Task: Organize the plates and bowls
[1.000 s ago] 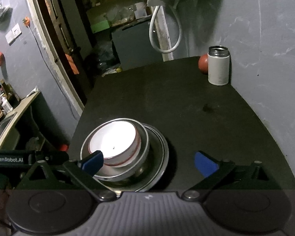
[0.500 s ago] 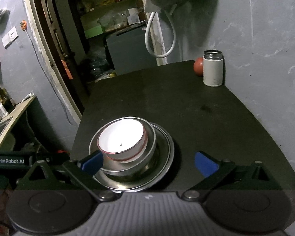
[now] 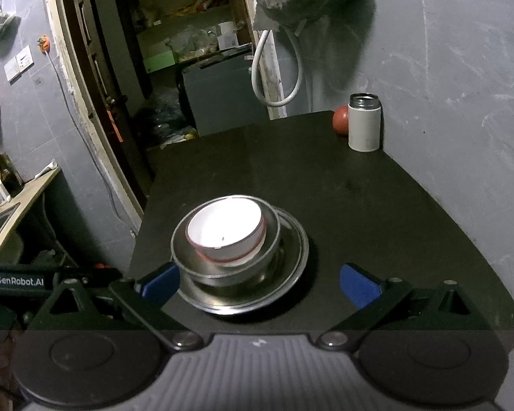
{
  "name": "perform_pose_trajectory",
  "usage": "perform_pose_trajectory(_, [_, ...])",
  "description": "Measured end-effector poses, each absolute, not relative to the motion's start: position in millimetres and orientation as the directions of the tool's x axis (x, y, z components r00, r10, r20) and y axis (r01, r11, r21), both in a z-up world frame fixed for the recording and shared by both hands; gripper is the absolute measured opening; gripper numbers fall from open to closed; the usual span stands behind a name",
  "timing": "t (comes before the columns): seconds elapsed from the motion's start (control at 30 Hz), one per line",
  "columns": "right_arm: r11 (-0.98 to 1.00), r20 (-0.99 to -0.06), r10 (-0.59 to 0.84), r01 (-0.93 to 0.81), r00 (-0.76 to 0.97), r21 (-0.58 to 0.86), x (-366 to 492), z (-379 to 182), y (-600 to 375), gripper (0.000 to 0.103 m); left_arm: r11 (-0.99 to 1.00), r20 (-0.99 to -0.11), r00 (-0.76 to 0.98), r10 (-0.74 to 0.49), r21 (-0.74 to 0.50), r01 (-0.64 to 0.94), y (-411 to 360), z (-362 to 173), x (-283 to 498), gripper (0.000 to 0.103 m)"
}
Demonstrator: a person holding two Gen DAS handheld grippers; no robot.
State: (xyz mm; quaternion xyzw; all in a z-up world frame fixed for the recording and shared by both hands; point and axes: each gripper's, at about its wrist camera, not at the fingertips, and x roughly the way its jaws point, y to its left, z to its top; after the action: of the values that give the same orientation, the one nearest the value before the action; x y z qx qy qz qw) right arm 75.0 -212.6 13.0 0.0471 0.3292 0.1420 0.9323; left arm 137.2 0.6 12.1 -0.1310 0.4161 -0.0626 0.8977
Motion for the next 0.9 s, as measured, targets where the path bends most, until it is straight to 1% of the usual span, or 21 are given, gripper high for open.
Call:
perform_pose_trajectory(0.47, [0.958, -0.596, 0.287, -0.215, 0.75, 0.19, 41, 8, -216, 0.102, 0.96, -0.731, 0.644, -0.226, -0.279, 0.02, -2, 12, 107, 0.094])
perform_pose_trajectory(0.9, [0.954, -0.575, 0.3, -0.225, 0.761, 0.2, 28, 9, -218, 0.102, 0.962, -0.715, 0.665, -0.216, -0.272, 0.02, -3, 15, 92, 0.095])
